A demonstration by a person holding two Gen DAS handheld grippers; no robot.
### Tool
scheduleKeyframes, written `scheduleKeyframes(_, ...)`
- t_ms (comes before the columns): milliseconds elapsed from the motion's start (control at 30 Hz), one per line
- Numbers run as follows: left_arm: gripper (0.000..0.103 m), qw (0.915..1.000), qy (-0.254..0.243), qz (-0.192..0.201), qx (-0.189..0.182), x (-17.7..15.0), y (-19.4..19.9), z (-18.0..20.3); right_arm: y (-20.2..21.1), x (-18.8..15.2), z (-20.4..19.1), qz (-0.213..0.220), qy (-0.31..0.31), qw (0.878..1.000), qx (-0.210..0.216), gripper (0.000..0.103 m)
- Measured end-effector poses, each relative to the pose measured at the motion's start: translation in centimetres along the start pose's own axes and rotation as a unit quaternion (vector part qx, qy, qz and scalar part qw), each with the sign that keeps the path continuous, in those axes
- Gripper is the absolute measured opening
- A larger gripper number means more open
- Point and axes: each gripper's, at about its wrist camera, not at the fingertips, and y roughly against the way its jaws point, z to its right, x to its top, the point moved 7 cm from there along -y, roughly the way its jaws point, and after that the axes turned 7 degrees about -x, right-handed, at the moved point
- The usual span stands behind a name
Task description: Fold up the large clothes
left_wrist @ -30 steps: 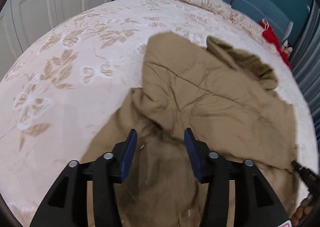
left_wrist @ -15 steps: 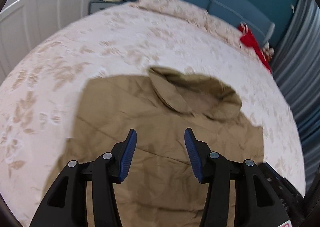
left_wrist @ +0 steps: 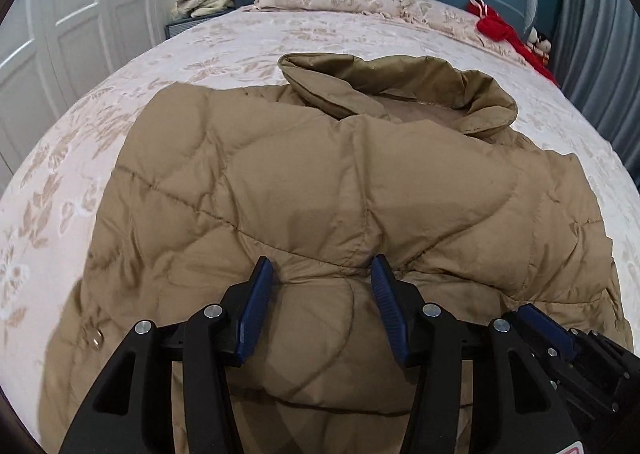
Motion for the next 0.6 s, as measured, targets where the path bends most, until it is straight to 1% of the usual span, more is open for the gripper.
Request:
scheduleKeyframes(100, 0.051, 0.9999, 0.003, 0.013, -0.002, -0.6, -0.1, -0.2, -0.1, -0.5, 0.1, 0.007, -0.001, 1.000, 0.002, 0.013)
scheduleKeyframes(200, 0.051, 0.9996, -0.006, 0.025, 0.007, -0.8, -0.4, -0.1, -0.4, -0.6, 0.1, 0.013, 0.003, 1.000, -0.002, 0.013)
scheduleKeyframes(367, 0.052, 0.9988, -0.010, 0.046, 0.014, -1.1, -0.6, -0.1, -0.4, -0.9, 0.0, 0.036, 0.009, 0.999, -0.010, 0.013)
scheduleKeyframes(600, 0.052, 0.9980, -0.018, 0.054, 0.025, -1.3, -0.7, 0.1, -0.5, -1.0, -0.2, 0.049, 0.015, 0.999, -0.018, 0.013)
